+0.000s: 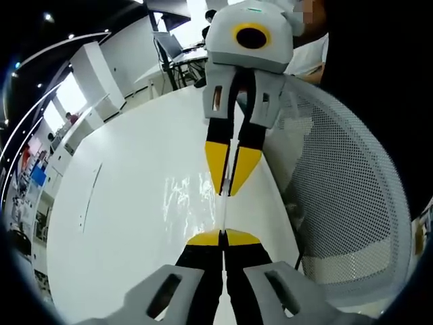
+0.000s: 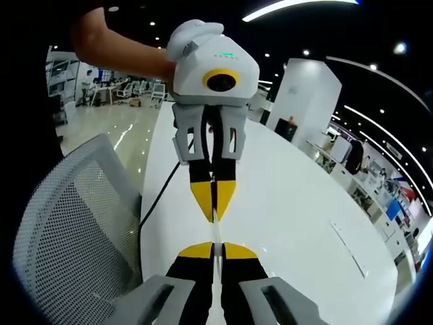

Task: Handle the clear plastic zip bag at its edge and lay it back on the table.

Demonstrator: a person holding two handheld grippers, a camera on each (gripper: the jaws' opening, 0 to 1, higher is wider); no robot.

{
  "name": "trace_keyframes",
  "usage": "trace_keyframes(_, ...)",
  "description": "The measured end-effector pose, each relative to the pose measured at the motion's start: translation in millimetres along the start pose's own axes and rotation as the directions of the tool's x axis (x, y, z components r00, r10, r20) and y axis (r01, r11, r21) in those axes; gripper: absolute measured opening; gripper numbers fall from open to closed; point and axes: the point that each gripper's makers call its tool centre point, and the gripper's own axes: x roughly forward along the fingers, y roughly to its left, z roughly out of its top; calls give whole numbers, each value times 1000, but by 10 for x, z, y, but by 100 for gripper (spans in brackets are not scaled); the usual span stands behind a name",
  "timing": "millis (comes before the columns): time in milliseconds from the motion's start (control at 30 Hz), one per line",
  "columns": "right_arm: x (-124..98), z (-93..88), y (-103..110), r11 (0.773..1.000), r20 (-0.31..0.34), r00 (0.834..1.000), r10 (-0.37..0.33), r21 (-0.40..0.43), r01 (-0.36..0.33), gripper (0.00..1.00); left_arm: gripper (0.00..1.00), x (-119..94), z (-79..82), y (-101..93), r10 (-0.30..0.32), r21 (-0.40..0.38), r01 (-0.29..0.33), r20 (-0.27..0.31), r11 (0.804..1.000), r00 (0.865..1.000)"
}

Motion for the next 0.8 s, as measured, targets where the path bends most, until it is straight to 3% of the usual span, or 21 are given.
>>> trace_keyframes(800,-10,28,3,1000,5,1000,3,-1,-3,0,0,-41,-12,8,12,-13,-12,2,1000,1000)
